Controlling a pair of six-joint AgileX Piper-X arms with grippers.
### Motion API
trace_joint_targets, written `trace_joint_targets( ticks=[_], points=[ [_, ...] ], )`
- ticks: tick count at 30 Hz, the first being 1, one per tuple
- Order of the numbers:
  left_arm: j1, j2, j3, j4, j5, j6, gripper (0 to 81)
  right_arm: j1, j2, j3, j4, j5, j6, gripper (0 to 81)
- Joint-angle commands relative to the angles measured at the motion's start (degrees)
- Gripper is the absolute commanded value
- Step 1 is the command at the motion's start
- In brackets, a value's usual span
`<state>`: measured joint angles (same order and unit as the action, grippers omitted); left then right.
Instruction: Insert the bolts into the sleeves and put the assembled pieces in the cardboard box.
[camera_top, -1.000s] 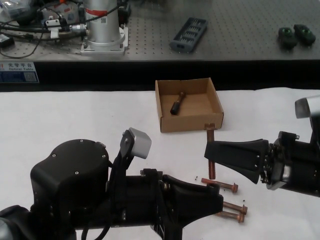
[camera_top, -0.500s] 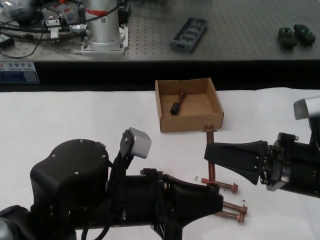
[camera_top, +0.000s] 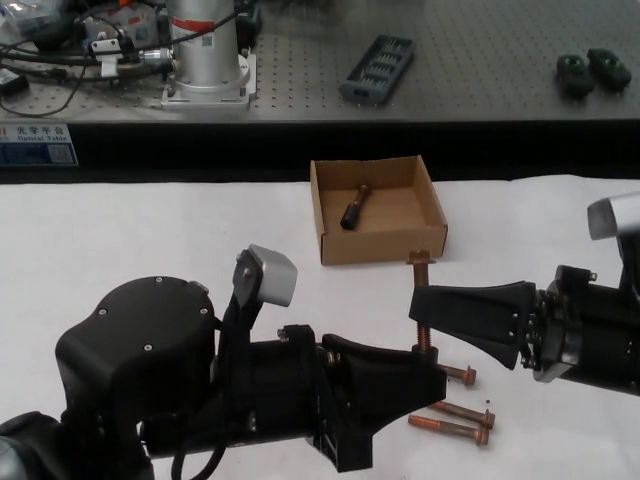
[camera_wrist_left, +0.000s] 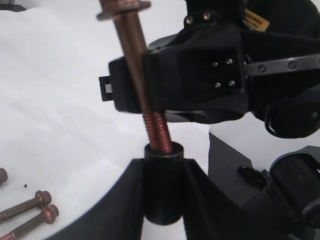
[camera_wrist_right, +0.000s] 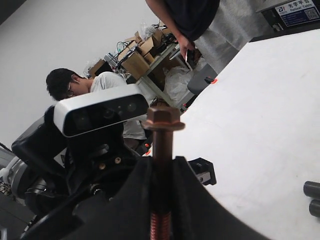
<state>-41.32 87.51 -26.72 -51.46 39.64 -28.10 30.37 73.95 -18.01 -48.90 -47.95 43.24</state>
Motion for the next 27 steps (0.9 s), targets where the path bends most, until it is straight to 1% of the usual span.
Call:
trace_joint_targets(
  ticks=[1, 10, 12, 13, 14, 15, 17, 18, 19, 22, 25, 27],
  points=[
    [-0.11, -0.01, -0.56, -1.41, -4.96, -4.66, 11.0, 0.08, -0.72, -0.15, -0.27, -0.76, -0.44, 4.3],
    [-0.11, -0.01, -0.56, -1.41, -4.62, -10.62, 11.0, 0.08, -0.72, -0.15, 0.52, -8.86, -3.49, 4.3],
    [-0.11, -0.01, -0.56, -1.41, -4.39, -10.61, 11.0, 0.08, -0.72, -0.15, 0.38, -12.44, -3.53, 1.4],
    [-0.11, -0.01, -0.56, -1.41, -4.39, -10.61, 11.0, -0.04, -0.85, -0.15, -0.19, -13.97, -3.37, 2.9],
    [-0.11, -0.01, -0.56, -1.41, -4.41, -10.46, 11.0, -0.30, -0.85, -0.15, -1.25, -15.31, -2.80, 9.3],
    [-0.11, -0.01, -0.56, -1.41, -4.41, -10.17, 11.0, -0.69, -0.95, -0.15, -2.43, -15.65, -1.36, 18.1],
    [-0.11, -0.01, -0.56, -1.41, -4.41, -8.62, 11.0, -1.83, -1.25, -0.25, -4.13, -15.52, 0.89, 38.9],
    [-0.11, -0.01, -0.56, -1.41, -4.41, -7.64, 11.0, -2.64, -1.37, -0.24, -4.63, -15.01, 1.19, 45.0],
    [-0.11, -0.01, -0.56, -1.41, -4.41, -6.14, 11.0, -3.41, -1.53, -0.24, -4.60, -14.58, 1.40, 45.3],
    [-0.11, -0.01, -0.56, -1.41, -4.78, -1.08, 11.0, -6.72, -1.89, -0.35, -4.63, -14.36, 1.35, 39.4],
    [-0.11, -0.01, -0.56, -1.41, -6.05, 3.60, 11.0, -9.06, -1.86, -0.50, -4.63, -13.76, 3.51, 39.4],
    [-0.11, -0.01, -0.56, -1.75, -6.08, 4.72, 11.0, -9.28, -1.86, -0.47, -4.63, -12.81, 3.50, 39.5]
  ],
)
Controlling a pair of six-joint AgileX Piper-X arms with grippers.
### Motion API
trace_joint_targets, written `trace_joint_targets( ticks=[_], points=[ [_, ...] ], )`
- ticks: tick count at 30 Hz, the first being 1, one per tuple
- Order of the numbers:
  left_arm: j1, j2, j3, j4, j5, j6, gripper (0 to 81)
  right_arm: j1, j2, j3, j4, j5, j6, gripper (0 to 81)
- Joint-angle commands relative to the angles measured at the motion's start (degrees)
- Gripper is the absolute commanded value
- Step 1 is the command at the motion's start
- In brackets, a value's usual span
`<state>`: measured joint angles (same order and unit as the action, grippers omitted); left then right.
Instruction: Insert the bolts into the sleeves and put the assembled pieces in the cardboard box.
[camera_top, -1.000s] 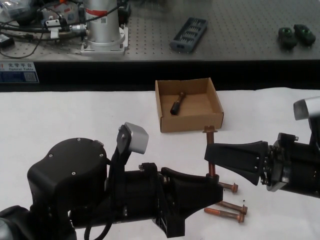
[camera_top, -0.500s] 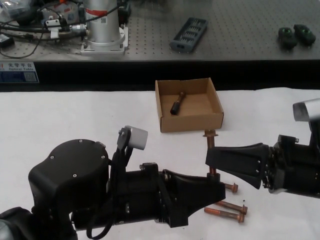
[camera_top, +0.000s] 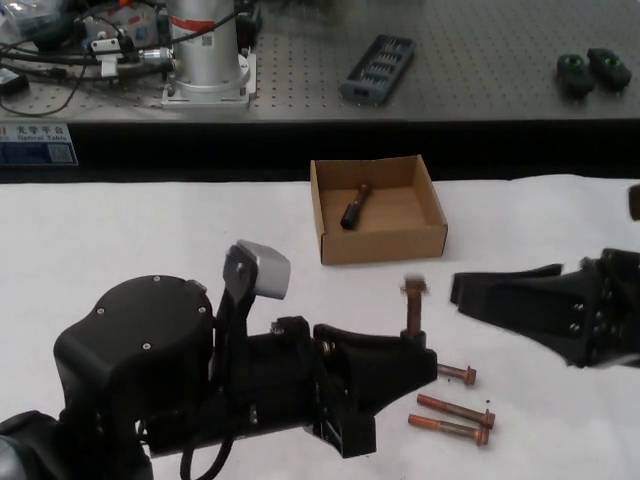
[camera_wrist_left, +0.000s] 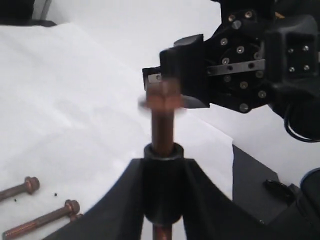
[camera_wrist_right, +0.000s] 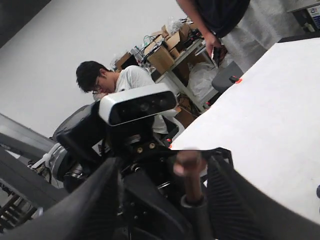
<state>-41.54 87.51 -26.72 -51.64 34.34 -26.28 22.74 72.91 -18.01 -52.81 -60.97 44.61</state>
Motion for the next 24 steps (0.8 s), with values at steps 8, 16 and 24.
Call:
trace_joint_targets(
  ticks=[8, 16, 24],
  points=[
    [1.14, -0.01, -1.58, -6.62, -10.21, 5.93, 11.0, -1.64, -0.82, 0.05, 13.41, 7.18, 0.35, 35.6],
    [9.69, 2.84, -16.85, 18.69, -9.43, 22.79, 11.0, 0.96, -0.82, 0.05, 29.31, 9.40, -9.19, 2.0],
    [15.60, 18.11, -35.42, 25.01, -7.95, 29.80, 11.0, 8.30, -4.01, 1.53, 29.32, 9.91, -8.33, 1.9]
  ],
)
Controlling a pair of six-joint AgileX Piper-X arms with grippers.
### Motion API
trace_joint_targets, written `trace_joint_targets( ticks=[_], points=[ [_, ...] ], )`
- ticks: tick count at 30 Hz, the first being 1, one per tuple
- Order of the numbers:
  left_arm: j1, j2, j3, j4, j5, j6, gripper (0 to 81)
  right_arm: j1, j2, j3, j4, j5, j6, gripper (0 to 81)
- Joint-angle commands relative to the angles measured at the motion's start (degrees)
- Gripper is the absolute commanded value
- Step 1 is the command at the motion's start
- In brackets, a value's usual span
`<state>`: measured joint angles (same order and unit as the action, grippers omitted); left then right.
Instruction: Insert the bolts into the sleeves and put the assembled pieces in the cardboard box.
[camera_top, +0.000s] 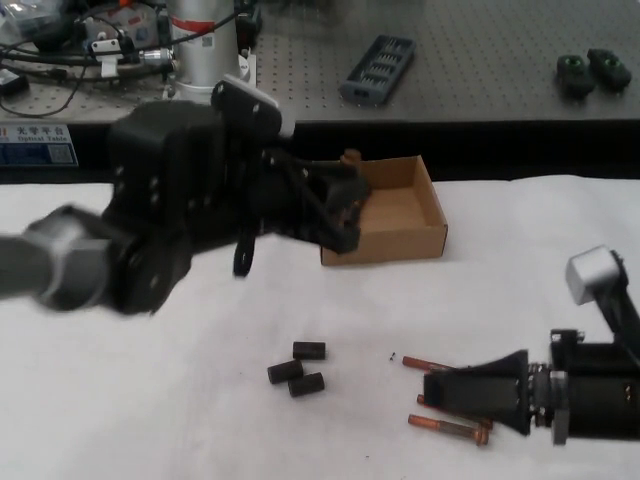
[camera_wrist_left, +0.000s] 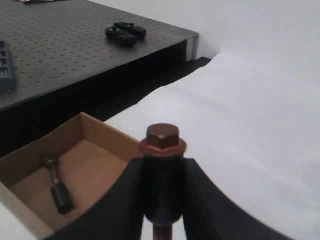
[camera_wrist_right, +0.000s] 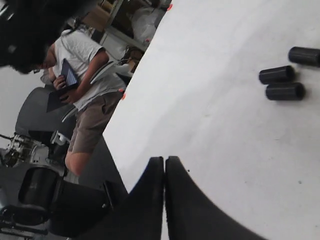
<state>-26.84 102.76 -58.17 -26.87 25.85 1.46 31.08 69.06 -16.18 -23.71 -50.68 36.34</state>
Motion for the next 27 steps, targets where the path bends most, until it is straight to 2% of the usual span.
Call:
trace_joint_targets(
  ticks=[1, 5, 9, 10, 18, 25, 27],
  points=[
    [1.26, 4.38, -5.56, 0.24, 0.54, 2.06, 11.0, 0.82, -1.23, 0.34, 0.22, 0.19, 0.07, 1.9],
    [2.17, 10.98, -12.65, 1.72, 2.54, 2.06, 11.0, 3.18, -5.90, 3.32, 0.22, 1.60, 2.24, 1.9],
    [2.14, 16.55, -19.91, 7.48, 3.20, 6.13, 11.0, 5.12, -10.73, 6.71, 0.22, 2.74, 5.25, 2.5],
    [2.14, 17.81, -21.86, 8.64, 3.20, 7.03, 11.0, 5.60, -11.95, 7.28, 0.22, 2.99, 5.25, 4.4],
    [2.79, 26.16, -34.90, 15.06, 3.20, 8.00, 11.0, 10.62, -17.27, 8.62, 0.29, 6.20, 6.51, 4.3],
    [3.45, 29.08, -39.79, 22.56, 0.28, 13.30, 11.1, 12.28, -17.25, 8.62, 0.29, 7.28, 6.51, 4.3],
    [4.04, 29.08, -39.77, 24.10, 0.39, 14.99, 14.5, 12.43, -17.25, 8.62, 0.18, 7.28, 6.95, 4.3]
  ],
)
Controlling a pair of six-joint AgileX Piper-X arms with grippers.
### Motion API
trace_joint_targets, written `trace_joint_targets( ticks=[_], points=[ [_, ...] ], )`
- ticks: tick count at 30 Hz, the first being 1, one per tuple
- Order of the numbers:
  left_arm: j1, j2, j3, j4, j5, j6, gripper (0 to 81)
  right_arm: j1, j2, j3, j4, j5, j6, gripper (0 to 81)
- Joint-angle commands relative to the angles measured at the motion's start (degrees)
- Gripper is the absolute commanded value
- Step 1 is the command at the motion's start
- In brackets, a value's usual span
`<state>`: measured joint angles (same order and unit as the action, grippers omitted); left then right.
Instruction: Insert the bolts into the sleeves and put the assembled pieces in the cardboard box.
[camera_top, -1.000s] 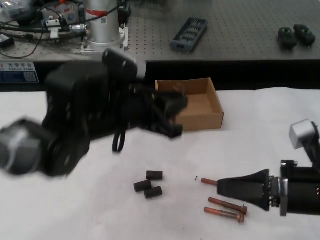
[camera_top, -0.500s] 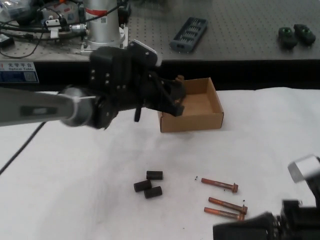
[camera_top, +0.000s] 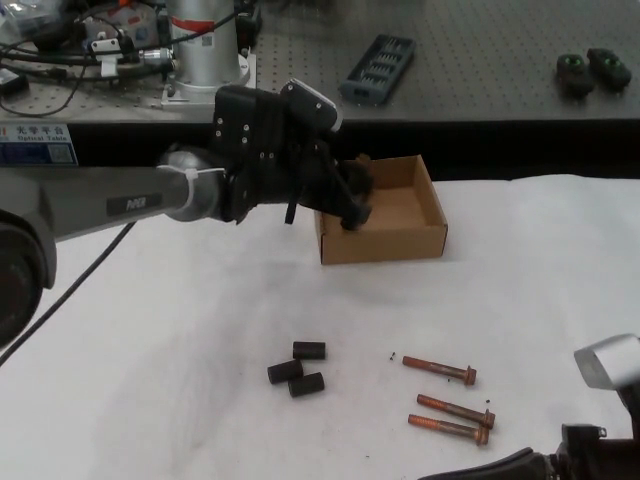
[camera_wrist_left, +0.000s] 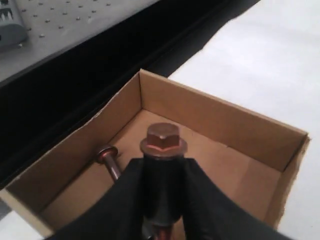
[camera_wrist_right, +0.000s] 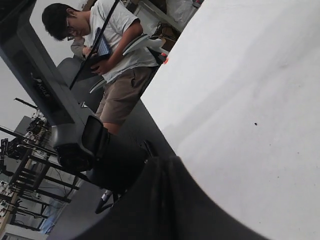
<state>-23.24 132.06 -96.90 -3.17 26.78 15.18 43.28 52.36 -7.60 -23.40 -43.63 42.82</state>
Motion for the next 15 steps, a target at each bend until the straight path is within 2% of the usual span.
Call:
trace_joint_targets(
  ticks=[1, 4, 5, 6, 8, 10, 12, 15],
  points=[
    [0.78, -0.23, -1.04, 1.09, -0.30, 2.55, 20.0, 0.22, -0.55, 0.05, -0.14, 0.23, 1.13, 4.3],
    [1.30, -0.51, -1.04, 1.65, -3.80, 1.59, 46.4, 0.22, -0.55, 0.05, -0.14, 0.04, 1.46, 4.3],
    [1.27, -0.89, -1.04, 1.94, -4.25, 0.04, 49.0, 0.22, -0.55, 0.05, -0.14, -0.28, 1.46, 4.3],
    [1.44, -1.42, -1.04, 2.45, -2.27, -1.82, 47.5, 0.22, -0.55, 0.05, -0.14, -0.61, 1.46, 4.3],
    [1.45, -2.94, -1.04, 3.61, 3.07, -3.58, 39.7, 0.22, -0.55, 0.05, -0.14, -0.67, 1.46, 4.3],
    [1.45, -4.81, -1.04, 5.19, 4.84, -3.87, 34.1, 0.22, -0.55, 0.05, -0.14, -0.99, 1.46, 4.3],
    [1.45, -7.66, -1.04, 10.99, 4.83, -1.30, 32.5, 0.22, -0.55, 0.05, -0.14, -1.06, 1.46, 4.3],
    [1.45, -11.95, -1.04, 24.04, 3.79, 9.24, 32.5, 0.22, -0.55, 0.05, -0.14, -1.06, 1.46, 4.3]
  ],
)
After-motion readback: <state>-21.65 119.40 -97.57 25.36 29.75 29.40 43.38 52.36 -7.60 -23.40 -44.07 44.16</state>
